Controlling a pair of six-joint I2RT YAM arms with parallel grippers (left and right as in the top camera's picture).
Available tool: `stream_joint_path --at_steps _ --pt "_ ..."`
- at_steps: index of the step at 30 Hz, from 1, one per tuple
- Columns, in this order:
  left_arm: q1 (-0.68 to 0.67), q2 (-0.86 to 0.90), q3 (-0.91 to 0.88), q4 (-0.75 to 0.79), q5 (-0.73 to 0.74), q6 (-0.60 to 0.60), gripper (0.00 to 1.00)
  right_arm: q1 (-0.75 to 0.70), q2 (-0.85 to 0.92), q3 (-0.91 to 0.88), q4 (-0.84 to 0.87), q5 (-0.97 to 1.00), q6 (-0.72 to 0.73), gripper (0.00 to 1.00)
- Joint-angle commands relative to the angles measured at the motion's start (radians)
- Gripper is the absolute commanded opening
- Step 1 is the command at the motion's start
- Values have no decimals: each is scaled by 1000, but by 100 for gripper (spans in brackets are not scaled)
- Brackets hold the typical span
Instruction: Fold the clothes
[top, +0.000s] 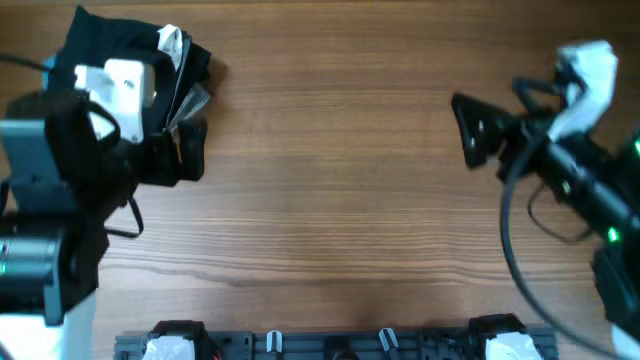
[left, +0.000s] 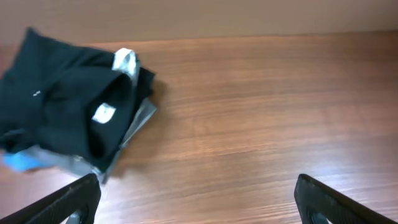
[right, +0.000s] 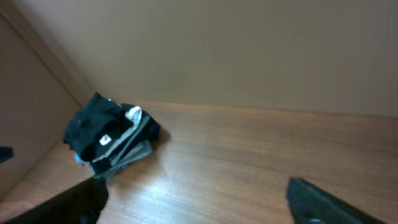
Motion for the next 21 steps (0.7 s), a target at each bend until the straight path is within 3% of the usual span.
stream_joint_path --at_steps 1,5,9,12,14,18,21 --pt "-11 12 2 -20 -109 -46 100 1 -18 -9 -43 21 1 100" --pt "-11 20 2 -20 -109 -46 100 1 -25 -9 -87 18 6 100" --pt "-11 22 2 -20 -109 -46 100 1 -13 -9 -158 16 286 100" --pt "-11 22 2 -20 -109 -46 100 1 -5 -9 -228 61 332 100" --pt "-11 22 2 -20 -109 -46 100 1 -16 -9 -209 69 226 100" --pt "-11 22 2 -20 -109 -46 100 4 -65 -19 -118 69 -131 100" --pt "-11 22 2 -20 -109 -46 100 3 -177 -180 87 150 -276 100"
